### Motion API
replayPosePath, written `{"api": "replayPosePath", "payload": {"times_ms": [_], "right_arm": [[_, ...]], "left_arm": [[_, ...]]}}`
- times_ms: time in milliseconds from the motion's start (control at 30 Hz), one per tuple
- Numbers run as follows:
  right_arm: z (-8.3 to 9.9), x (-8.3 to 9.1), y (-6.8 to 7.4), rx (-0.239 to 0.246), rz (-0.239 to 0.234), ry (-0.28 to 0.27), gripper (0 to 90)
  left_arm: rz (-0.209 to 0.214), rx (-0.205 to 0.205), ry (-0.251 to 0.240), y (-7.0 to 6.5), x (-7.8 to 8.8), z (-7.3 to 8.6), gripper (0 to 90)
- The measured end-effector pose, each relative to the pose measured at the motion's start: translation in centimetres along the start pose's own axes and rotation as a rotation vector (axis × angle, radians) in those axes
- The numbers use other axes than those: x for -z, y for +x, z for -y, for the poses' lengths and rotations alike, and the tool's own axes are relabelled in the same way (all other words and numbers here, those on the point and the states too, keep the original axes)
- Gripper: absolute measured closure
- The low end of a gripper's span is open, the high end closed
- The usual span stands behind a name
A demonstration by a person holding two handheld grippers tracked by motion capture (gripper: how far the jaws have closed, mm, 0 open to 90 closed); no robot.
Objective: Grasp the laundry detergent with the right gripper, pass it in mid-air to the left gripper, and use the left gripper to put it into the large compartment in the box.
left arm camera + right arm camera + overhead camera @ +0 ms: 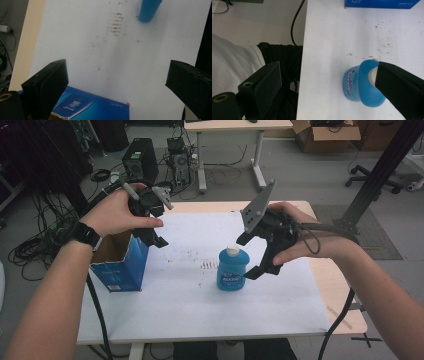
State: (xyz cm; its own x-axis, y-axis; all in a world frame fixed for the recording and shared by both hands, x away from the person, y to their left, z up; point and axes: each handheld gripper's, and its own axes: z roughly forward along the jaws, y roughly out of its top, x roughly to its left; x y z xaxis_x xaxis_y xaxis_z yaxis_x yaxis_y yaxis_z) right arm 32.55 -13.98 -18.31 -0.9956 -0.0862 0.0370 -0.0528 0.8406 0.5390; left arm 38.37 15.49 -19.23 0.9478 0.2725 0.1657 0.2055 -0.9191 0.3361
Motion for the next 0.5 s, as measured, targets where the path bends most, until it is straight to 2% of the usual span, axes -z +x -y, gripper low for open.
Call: {"api": "replayPosePath", "payload": {"times_ms": [200, 500], "right_arm": [[0.4, 0.0, -0.1, 0.002, -0.003, -0.018, 6.5], [1.9, 0.6, -1.0, 0.002, 0.014, -0.093, 5.9]], "left_arm": [[0.002, -0.005, -0.001, -0.1, 0.0, -0.1, 4.0], [-0.001, 0.0, -0.009, -0.3, 0.0, -0.4, 3.9]]}}
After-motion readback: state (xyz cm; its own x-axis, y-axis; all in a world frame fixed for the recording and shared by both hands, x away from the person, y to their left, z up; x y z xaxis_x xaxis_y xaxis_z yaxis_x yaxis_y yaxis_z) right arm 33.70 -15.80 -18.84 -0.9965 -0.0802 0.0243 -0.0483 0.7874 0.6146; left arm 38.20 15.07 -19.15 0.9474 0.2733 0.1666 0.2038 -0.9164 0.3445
